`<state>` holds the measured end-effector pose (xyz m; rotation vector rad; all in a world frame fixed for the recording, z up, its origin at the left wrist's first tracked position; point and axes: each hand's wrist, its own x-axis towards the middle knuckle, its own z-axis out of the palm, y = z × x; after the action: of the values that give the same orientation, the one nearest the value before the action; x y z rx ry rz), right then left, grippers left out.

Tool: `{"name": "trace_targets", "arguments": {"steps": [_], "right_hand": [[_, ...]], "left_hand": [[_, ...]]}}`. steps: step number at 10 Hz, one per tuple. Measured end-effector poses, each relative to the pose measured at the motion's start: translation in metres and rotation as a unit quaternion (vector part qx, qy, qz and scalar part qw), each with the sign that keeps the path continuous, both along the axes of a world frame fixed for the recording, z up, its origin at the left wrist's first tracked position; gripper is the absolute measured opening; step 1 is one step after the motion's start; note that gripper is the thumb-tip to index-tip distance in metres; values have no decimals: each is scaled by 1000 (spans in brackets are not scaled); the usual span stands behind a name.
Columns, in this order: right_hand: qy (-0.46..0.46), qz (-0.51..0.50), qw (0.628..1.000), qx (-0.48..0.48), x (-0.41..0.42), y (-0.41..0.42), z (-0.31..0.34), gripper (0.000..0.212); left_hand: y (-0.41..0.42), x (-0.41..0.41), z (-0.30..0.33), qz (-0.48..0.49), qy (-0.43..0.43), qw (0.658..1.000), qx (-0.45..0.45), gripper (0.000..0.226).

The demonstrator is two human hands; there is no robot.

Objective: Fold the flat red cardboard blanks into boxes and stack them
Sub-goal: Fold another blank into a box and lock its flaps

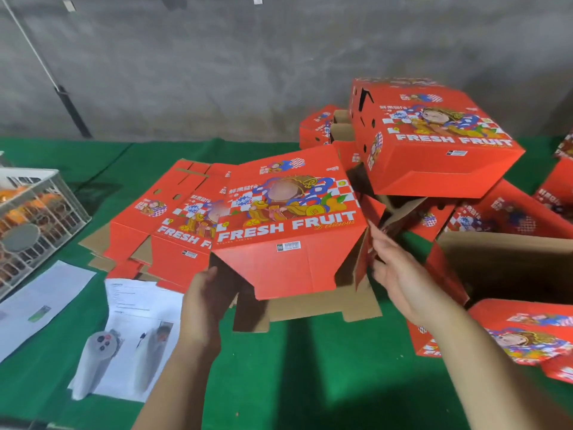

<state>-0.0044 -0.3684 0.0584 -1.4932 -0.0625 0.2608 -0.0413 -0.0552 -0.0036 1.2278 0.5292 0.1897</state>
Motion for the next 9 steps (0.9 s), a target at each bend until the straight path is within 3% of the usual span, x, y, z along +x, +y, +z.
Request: {"name": "trace_targets", "arguments": {"steps": [1, 2, 3, 4, 5, 6, 7, 8, 9], "right_hand": [[-32, 45, 998, -44, -8, 3, -8, 71], [-78, 85, 988, -100, -8, -1, -11, 104], [-87, 77, 988, -103, -3, -4, -14, 130], [-135, -40, 979, -147, 4, -2, -22, 82], [-123, -164, 970, -130, 7, 1, -31, 41], [-81, -195, 976, -44, 12, 0, -37, 38], [-71, -144, 986, -51, 12, -2, -35, 42], [-62, -107, 979, -164, 13, -9, -42, 44], [-64, -91, 960, -257, 12, -15, -46, 36]], "left_hand": [[-11, -7, 8, -27, -43, 999, -10, 39], [-8, -15, 13, -99, -140, 985, -16, 59], [-2, -21, 3, -175, -177, 960, 127, 74], [0, -21, -9, -200, -179, 937, 222, 89], [-1, -14, -17, -242, -159, 895, 340, 116], [-5, -4, -32, -210, 2, 791, 575, 152], [-9, 0, -46, -195, 28, 815, 545, 149], [-11, 9, -49, -206, -22, 887, 413, 130], [-12, 10, -42, -187, -91, 914, 348, 85]]}}
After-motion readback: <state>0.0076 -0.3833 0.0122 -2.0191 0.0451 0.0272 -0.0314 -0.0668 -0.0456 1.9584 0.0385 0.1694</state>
